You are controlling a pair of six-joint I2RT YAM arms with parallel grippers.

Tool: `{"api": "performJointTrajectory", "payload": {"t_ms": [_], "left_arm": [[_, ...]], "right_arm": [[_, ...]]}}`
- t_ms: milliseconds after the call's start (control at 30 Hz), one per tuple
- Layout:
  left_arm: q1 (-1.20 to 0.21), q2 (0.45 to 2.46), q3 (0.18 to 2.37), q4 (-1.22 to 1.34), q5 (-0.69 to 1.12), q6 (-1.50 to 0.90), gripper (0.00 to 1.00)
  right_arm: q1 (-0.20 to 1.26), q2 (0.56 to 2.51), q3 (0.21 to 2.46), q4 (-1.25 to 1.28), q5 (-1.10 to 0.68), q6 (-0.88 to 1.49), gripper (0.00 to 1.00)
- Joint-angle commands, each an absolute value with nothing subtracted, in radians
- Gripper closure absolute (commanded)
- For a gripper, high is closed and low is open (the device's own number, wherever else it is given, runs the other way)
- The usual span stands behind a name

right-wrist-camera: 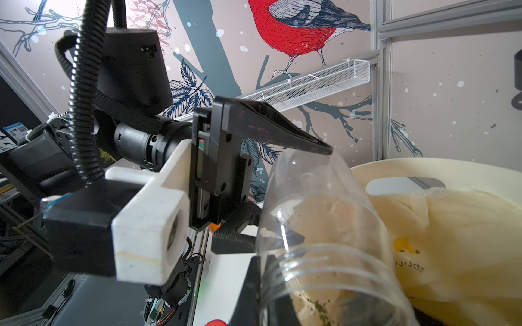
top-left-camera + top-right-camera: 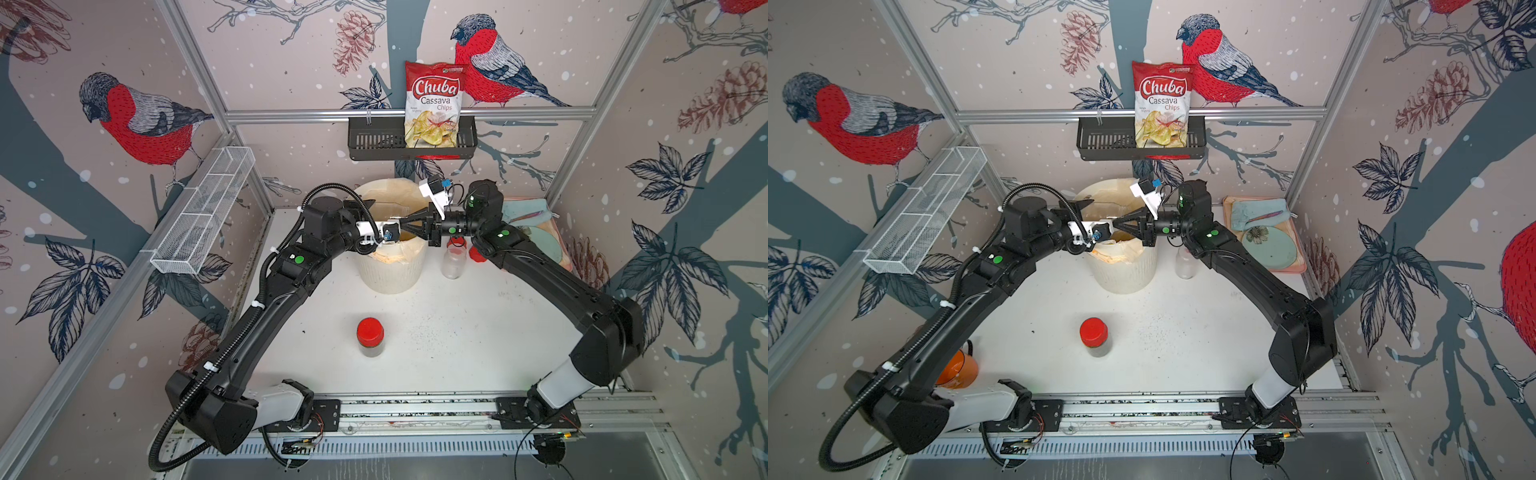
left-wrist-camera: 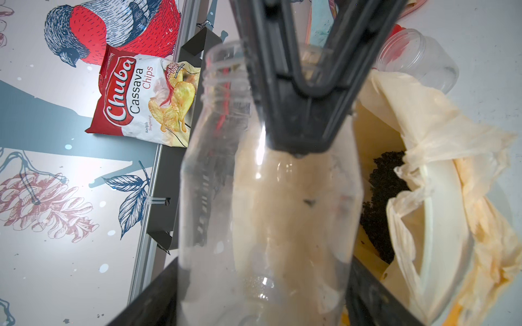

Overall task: Empty moldy tea leaves from jars
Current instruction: Place the jar at the center of the board.

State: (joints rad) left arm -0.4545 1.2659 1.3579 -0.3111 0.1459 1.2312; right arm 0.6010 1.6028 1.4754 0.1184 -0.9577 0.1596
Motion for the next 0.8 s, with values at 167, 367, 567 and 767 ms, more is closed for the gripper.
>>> {"api": "performJointTrajectory", "payload": {"t_ms": [167,367,567,767], "left_arm": [[-0.449,1.243,1.343,-0.263,0.144,1.227,0.04],[-0.417,1.189,1.305,-0.218,0.170,1.195,0.03],[-0.365,1.124,1.213,-0.062,0.247,1.083,0.03],[-0.340,1.102,1.155,0.131,0.203,0.891,0.03]], "right_arm": [[0.599,1.559,1.486,0.152,-0.917,0.172,1.00],[0.560,1.507,1.521,0.090,-0.838,0.199,1.00],[0.465,1.389,1.534,-0.030,-0.741,0.231,1.00],[0.348,1.314,1.542,-0.303,-0.649,0.189,1.00]]}}
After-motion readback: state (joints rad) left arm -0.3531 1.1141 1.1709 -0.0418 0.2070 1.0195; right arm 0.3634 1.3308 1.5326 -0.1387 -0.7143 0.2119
